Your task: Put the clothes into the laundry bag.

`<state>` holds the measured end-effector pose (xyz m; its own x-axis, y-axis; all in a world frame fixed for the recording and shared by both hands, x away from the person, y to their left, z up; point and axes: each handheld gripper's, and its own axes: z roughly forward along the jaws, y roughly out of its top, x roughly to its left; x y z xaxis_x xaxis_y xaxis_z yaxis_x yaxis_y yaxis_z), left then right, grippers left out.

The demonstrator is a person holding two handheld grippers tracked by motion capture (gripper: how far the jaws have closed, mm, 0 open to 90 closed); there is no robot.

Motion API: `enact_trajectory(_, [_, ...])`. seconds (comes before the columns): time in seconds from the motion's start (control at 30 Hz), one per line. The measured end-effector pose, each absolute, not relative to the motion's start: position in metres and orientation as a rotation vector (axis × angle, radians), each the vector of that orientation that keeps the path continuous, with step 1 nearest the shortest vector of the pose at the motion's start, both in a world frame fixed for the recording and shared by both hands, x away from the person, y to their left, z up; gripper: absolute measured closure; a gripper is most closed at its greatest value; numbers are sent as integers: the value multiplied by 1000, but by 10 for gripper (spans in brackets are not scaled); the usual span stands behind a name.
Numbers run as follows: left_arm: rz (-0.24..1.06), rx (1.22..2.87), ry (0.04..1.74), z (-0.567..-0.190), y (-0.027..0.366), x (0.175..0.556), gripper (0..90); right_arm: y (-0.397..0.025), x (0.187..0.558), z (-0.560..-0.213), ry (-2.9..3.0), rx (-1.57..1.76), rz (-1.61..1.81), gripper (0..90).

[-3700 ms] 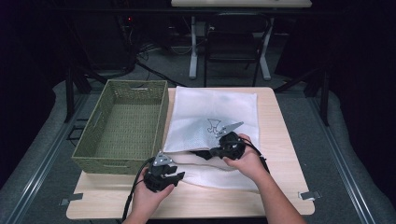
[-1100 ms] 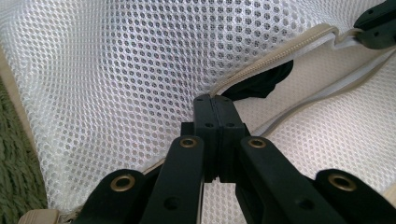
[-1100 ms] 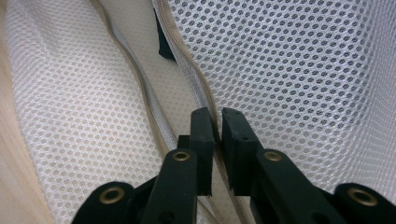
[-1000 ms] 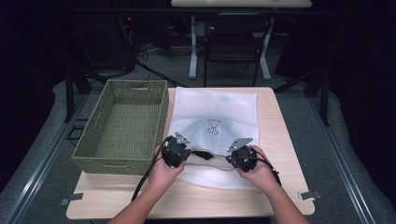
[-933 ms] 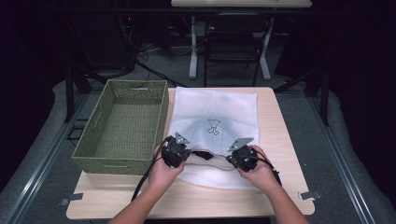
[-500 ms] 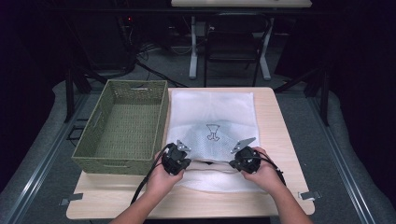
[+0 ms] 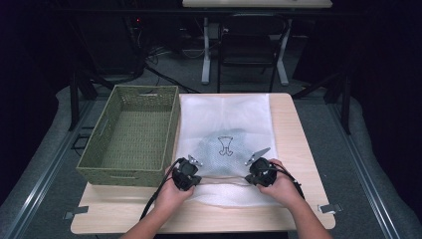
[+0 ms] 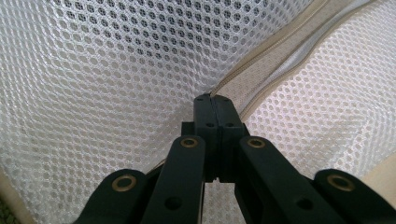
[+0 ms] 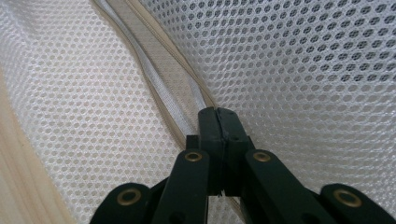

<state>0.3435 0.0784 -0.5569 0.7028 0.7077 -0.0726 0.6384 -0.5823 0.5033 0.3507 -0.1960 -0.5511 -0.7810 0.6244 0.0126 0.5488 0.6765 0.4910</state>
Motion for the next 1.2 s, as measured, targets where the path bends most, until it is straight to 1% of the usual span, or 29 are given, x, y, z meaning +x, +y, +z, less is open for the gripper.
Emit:
enact_trajectory(0.23, [124, 2365, 1039, -560, 85, 344, 900, -198, 352, -554, 2752, 1005, 734, 900])
enact_trajectory(0.6, [138, 2349, 1026, -555, 86, 339, 900, -204, 352, -555, 2758, 1020, 805, 893])
enact_trajectory(0.63, [140, 2340, 1028, -555, 87, 339, 899, -204, 351, -555, 2747, 1026, 807, 883])
enact_trajectory(0.7, [134, 2326, 1028, -554, 88, 339, 893, -205, 352, -554, 2746, 1018, 824, 828])
enact_trajectory(0.87, [132, 2300, 1018, -547, 90, 336, 822, -208, 350, -548, 2739, 1011, 888, 735])
enact_trajectory(0.97, [137, 2284, 1006, -541, 91, 332, 775, -209, 347, -543, 2734, 1016, 924, 698])
enact_trajectory(1.13, [161, 2251, 988, -529, 94, 324, 661, -212, 344, -535, 2716, 983, 947, 629])
enact_trajectory(1.2, [176, 2244, 985, -526, 96, 322, 615, -212, 343, -533, 2709, 985, 951, 620])
